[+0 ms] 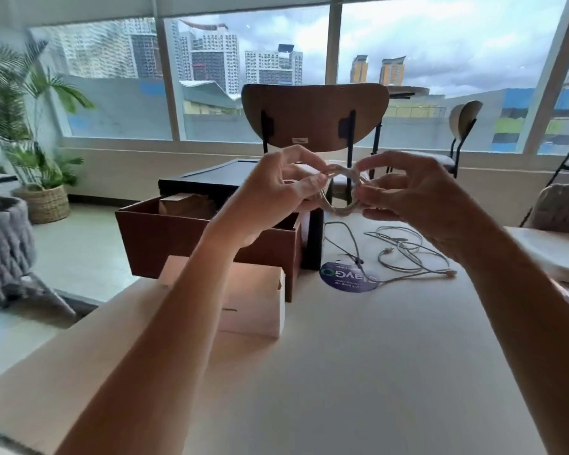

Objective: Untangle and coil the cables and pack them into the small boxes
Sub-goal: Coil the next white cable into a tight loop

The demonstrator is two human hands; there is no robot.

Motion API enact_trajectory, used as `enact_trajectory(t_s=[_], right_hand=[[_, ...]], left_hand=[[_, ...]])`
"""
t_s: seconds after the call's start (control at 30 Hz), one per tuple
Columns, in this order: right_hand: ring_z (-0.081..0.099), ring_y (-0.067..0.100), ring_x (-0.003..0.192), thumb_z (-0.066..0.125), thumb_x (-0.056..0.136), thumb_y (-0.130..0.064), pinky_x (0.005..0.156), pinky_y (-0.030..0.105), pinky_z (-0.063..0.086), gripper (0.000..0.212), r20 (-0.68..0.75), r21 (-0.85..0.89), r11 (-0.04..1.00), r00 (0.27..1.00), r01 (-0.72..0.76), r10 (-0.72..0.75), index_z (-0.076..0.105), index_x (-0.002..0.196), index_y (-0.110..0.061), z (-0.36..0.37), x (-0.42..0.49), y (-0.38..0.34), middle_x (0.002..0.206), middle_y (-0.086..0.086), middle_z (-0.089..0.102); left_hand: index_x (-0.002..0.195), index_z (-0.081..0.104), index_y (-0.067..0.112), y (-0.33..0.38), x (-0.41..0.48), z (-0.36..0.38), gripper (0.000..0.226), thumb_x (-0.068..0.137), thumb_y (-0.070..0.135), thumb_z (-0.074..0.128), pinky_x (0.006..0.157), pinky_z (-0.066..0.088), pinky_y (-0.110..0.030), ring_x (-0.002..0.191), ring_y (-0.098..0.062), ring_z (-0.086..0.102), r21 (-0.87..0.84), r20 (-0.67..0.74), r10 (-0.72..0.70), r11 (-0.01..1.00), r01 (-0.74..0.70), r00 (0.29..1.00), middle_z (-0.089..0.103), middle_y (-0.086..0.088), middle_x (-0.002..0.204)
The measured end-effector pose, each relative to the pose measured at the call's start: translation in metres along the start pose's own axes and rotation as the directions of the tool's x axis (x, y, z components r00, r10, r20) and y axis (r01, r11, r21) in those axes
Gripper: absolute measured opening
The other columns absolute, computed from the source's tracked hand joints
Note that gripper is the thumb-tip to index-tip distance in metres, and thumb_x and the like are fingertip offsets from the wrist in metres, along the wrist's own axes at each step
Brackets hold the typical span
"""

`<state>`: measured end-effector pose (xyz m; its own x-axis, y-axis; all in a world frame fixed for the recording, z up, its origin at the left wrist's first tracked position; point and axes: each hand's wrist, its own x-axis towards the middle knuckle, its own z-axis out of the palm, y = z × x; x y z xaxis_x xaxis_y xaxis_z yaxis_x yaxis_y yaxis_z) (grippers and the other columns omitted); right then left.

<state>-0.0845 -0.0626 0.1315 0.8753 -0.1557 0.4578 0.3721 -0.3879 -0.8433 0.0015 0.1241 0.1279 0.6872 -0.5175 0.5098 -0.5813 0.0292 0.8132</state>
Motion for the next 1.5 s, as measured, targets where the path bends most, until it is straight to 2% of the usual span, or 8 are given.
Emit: enact_trajectory(t_s=[0.33, 0.47, 0.6, 0.77, 0.9, 1.13, 1.37, 1.5], right_hand=[[0.075, 0.021, 0.083, 0.069, 0.087, -0.002, 0.071, 0.03, 0.059, 0.029, 0.056, 0.084, 0.995, 0.998, -0.047, 0.042, 0.065, 0.113, -0.013, 0.065, -0.019, 0.006, 0.081, 0.004, 0.075], [0.074, 0.021, 0.089, 0.065, 0.09, -0.002, 0.077, 0.031, 0.058, 0.029, 0.128, 0.183, 0.972, 0.984, -0.144, 0.122, 0.065, 0.116, -0.015, 0.065, -0.038, 0.012, 0.088, 0.006, 0.076], [0.072, 0.027, 0.095, 0.066, 0.089, -0.004, 0.083, 0.038, 0.058, 0.027, 0.238, 0.181, 0.961, 0.957, -0.21, 0.164, 0.066, 0.114, -0.014, 0.064, -0.06, 0.021, 0.096, 0.013, 0.073], [0.069, 0.026, 0.096, 0.072, 0.082, -0.009, 0.083, 0.038, 0.059, 0.026, 0.4, 0.049, 0.982, 0.904, -0.183, 0.148, 0.066, 0.107, -0.006, 0.069, -0.081, 0.031, 0.105, 0.022, 0.069], [0.072, 0.024, 0.091, 0.072, 0.086, -0.001, 0.076, 0.033, 0.059, 0.014, 0.197, -0.003, 0.991, 0.972, -0.133, 0.131, 0.07, 0.095, -0.012, 0.082, -0.084, 0.04, 0.099, 0.015, 0.071], [0.074, 0.018, 0.081, 0.068, 0.088, 0.001, 0.072, 0.03, 0.059, 0.014, -0.076, 0.108, 0.994, 0.997, -0.024, 0.033, 0.067, 0.092, -0.012, 0.101, -0.081, 0.037, 0.086, 0.005, 0.073], [0.069, 0.008, 0.083, 0.072, 0.084, -0.003, 0.075, 0.034, 0.058, 0.015, -0.131, -0.204, 0.953, 0.958, 0.224, -0.253, 0.067, 0.09, -0.016, 0.15, -0.064, 0.035, 0.085, -0.008, 0.071], [0.068, 0.005, 0.085, 0.073, 0.082, -0.004, 0.074, 0.033, 0.059, 0.017, -0.15, -0.282, 0.921, 0.936, 0.267, -0.318, 0.069, 0.092, -0.018, 0.174, -0.053, 0.043, 0.091, -0.007, 0.072]], left_hand=[[0.127, 0.055, 0.029, -0.018, -0.064, -0.066, 0.046, 0.085, 0.028, 0.074, 0.093, 0.055, -0.024, 0.107, -0.007, 0.067, 0.252, 0.115, -0.055, 0.967, 0.024, 0.992, 0.069, 0.007, 0.117], [0.138, 0.042, 0.044, -0.039, -0.092, -0.106, 0.074, 0.078, 0.031, 0.083, 0.107, 0.037, -0.028, 0.131, -0.003, 0.043, 0.523, 0.193, -0.217, 0.848, 0.086, 0.957, 0.049, 0.013, 0.14], [0.137, 0.04, 0.051, -0.075, -0.115, -0.134, 0.083, 0.071, 0.034, 0.087, 0.108, 0.042, -0.038, 0.128, -0.012, 0.043, 0.653, 0.147, -0.348, 0.737, 0.174, 0.926, 0.043, 0.01, 0.138], [0.118, 0.062, 0.036, -0.104, -0.122, -0.128, 0.04, 0.085, 0.02, 0.077, 0.089, 0.048, -0.027, 0.107, -0.005, 0.057, 0.394, -0.063, -0.126, 0.908, 0.141, 0.99, 0.061, 0.007, 0.118], [0.112, 0.067, 0.021, -0.106, -0.122, -0.115, 0.02, 0.092, 0.024, 0.068, 0.071, 0.046, -0.012, 0.086, 0.005, 0.059, 0.21, -0.168, -0.05, 0.974, 0.086, 0.985, 0.066, 0.004, 0.103], [0.116, 0.061, 0.015, -0.114, -0.118, -0.096, 0.029, 0.102, 0.038, 0.05, 0.077, 0.051, -0.028, 0.092, -0.012, 0.062, -0.048, -0.334, -0.122, 0.992, 0.113, 0.934, 0.063, -0.009, 0.106], [0.088, 0.05, -0.006, -0.117, -0.11, -0.08, 0.061, 0.094, 0.054, 0.054, 0.064, 0.038, -0.04, 0.071, -0.024, 0.047, -0.16, -0.511, -0.135, 0.985, 0.06, 0.849, 0.053, -0.013, 0.079], [0.079, 0.052, 0.003, -0.116, -0.108, -0.075, 0.06, 0.09, 0.062, 0.056, 0.065, 0.042, -0.042, 0.071, -0.028, 0.05, -0.204, -0.53, -0.157, 0.977, 0.054, 0.833, 0.056, -0.027, 0.079]])
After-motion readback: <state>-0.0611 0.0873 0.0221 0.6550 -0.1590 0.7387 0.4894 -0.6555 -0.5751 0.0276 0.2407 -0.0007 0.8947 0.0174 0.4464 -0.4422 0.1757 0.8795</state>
